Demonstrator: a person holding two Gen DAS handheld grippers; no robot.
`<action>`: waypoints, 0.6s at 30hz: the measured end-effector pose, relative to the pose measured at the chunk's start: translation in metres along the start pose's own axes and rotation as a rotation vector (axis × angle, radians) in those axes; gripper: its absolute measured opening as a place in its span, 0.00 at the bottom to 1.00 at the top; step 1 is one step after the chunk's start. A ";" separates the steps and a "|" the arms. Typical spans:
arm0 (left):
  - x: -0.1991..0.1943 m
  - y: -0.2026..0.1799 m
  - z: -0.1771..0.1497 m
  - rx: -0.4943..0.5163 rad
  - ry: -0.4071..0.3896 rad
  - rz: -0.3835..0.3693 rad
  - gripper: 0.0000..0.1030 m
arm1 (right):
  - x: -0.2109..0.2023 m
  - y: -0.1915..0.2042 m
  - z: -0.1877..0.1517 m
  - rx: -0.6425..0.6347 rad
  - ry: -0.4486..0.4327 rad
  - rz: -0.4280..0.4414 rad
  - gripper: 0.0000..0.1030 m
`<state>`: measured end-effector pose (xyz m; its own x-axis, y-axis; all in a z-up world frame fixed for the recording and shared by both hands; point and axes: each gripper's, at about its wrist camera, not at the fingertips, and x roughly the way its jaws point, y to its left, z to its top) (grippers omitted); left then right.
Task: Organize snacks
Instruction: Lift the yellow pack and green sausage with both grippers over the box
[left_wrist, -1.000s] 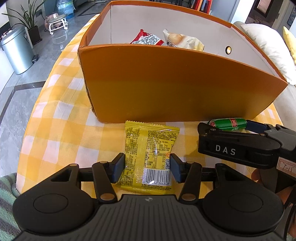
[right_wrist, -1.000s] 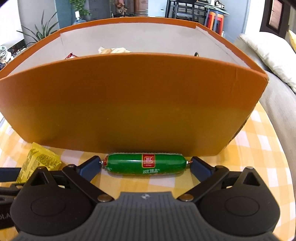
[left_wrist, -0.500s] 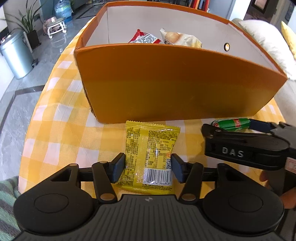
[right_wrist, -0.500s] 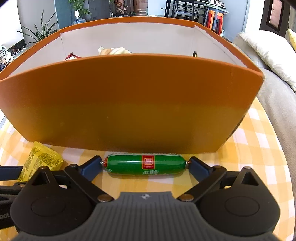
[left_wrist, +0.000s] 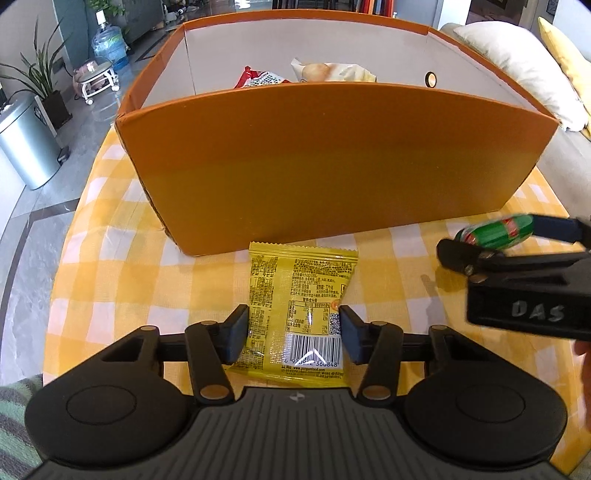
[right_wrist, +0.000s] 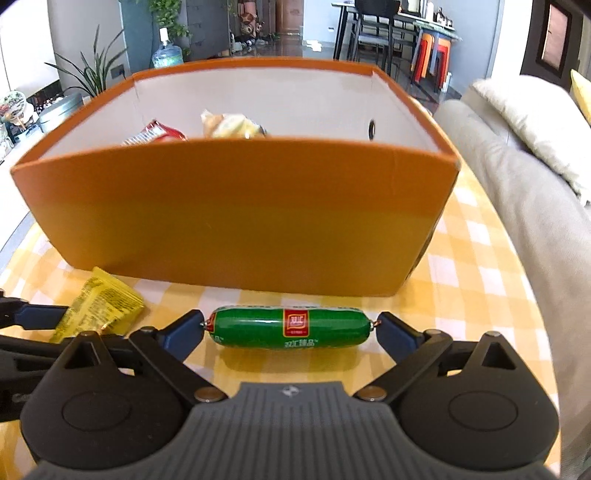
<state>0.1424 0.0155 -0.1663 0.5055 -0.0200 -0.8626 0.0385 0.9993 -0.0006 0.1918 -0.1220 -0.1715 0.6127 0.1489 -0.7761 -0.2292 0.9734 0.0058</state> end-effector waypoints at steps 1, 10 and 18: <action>0.000 -0.001 -0.001 0.013 -0.005 0.005 0.56 | -0.003 0.001 0.002 0.000 -0.009 0.001 0.93; -0.027 -0.004 -0.006 0.007 -0.049 -0.014 0.56 | -0.037 0.000 0.006 0.014 -0.048 0.005 0.93; -0.078 0.006 0.000 -0.081 -0.151 -0.078 0.56 | -0.081 -0.003 0.015 -0.007 -0.123 0.004 0.93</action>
<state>0.1030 0.0228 -0.0990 0.6274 -0.0965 -0.7727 0.0161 0.9937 -0.1111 0.1544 -0.1347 -0.0987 0.6997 0.1736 -0.6930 -0.2372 0.9714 0.0038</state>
